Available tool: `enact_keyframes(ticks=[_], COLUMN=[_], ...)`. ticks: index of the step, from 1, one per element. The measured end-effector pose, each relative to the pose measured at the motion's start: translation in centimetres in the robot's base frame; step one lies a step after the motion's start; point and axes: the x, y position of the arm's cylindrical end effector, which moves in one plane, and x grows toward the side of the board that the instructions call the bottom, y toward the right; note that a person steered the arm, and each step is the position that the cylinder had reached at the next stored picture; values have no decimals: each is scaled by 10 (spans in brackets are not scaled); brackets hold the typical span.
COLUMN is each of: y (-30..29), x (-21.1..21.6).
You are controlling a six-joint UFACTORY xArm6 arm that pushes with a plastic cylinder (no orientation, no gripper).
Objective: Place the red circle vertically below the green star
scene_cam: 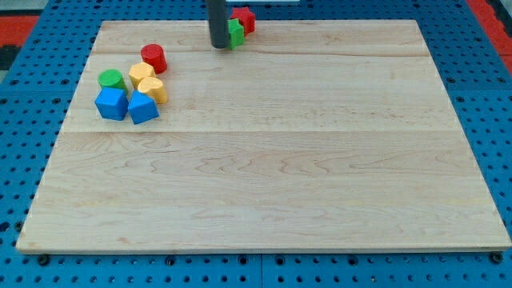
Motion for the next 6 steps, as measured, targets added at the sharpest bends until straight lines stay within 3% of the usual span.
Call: enact_keyframes(ticks=[1,4,5,6], y=[-6,-192,-218,-155], x=[14,10,31,39])
